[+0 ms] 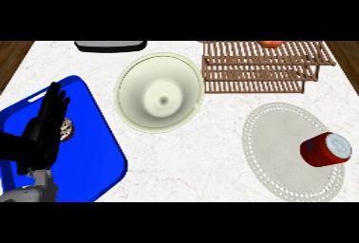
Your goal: Pick the squash from the placemat and place it in the tiered shelf
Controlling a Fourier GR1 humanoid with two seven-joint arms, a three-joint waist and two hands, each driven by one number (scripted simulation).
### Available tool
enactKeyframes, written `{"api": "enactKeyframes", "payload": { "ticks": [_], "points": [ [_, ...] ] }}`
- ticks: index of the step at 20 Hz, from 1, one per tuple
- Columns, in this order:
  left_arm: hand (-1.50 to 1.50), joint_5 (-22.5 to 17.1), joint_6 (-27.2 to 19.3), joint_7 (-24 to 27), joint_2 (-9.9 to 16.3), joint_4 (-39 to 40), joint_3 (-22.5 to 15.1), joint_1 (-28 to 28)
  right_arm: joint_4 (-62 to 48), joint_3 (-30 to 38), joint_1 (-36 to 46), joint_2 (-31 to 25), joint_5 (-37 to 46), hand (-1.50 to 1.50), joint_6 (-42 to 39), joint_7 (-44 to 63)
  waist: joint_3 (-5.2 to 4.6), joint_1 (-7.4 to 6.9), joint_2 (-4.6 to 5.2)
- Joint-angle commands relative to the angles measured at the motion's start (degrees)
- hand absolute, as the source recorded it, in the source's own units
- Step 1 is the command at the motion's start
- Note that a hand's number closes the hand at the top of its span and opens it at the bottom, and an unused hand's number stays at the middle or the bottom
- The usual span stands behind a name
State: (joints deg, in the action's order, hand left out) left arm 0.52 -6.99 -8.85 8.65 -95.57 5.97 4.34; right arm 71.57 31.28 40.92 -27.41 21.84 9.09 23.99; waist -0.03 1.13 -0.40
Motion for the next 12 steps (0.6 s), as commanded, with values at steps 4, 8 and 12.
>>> {"api": "enactKeyframes", "payload": {
  "ticks": [4,8,12],
  "points": [
    [0.00,0.1,0.3,0.2,-0.3,-1.2,0.0,-0.1,10.1,7.2,-12.7,-6.0,-11.0,-1.50,-10.3,1.2,0.03,-0.54,0.23],
    [0.00,0.8,0.2,-0.1,-0.4,0.5,-0.3,1.4,14.7,11.4,-19.7,-6.1,-17.9,-1.50,-15.5,-1.0,0.03,-0.32,0.22],
    [0.00,1.1,0.1,0.1,-1.4,-0.7,-1.0,0.7,19.7,13.0,-23.8,-6.2,-21.1,-1.50,-15.9,1.0,0.02,-0.78,0.30]
  ]
}}
